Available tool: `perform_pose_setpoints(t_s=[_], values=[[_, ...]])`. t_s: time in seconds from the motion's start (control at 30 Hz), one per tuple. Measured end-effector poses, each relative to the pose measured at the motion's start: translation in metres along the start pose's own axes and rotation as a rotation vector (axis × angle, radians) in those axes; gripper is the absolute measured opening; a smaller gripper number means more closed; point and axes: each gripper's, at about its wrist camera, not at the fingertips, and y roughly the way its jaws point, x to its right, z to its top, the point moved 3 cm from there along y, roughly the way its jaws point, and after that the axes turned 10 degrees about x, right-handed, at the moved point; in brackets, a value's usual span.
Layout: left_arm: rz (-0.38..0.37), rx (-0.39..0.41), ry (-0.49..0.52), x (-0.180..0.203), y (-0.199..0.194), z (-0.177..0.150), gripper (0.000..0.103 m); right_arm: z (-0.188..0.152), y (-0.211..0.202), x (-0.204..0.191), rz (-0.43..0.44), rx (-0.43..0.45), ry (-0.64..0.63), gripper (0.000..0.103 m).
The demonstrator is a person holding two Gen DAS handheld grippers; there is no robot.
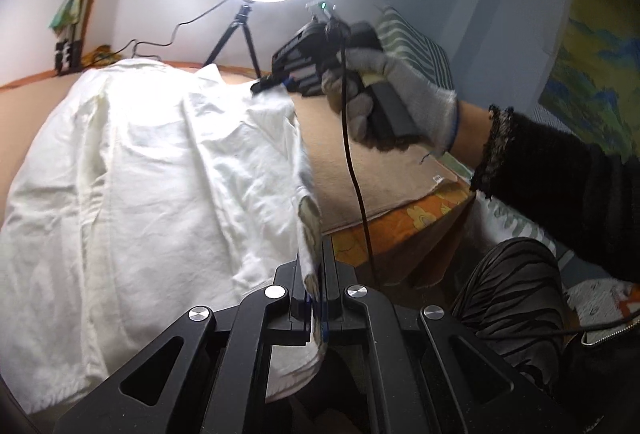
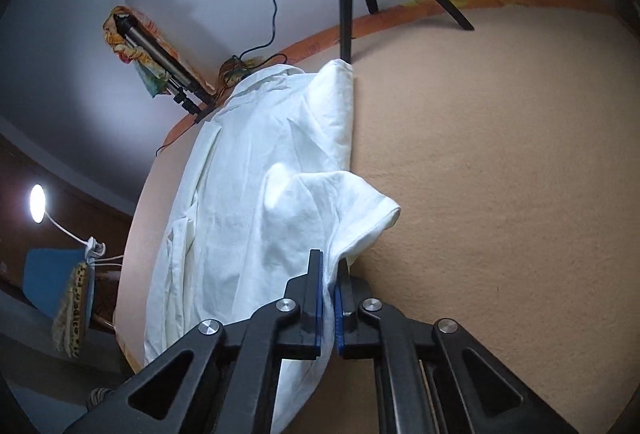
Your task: Fold small clothes
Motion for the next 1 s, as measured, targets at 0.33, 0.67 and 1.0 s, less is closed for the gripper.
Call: perform_pose_setpoints(t_s=[0.33, 0.67, 1.0], values=[[0.043, 0.020, -0.087, -0.023, -0.020, -0.010, 0.002, 0.010, 0.047, -0.114, -0.111, -0.085, -0.344, 0.000], [0.126, 0.046, -0.215, -0.064, -0.039, -0.016, 0.002, -0.010, 0.116, -0.173, -0.160, -0.156, -0.474, 0.000], [0.182, -0.009, -0.265, -0.086, -0.047, -0.025, 0.003, -0.017, 0.146, -0.177, -0.154, -0.185, -0.460, 0.002]])
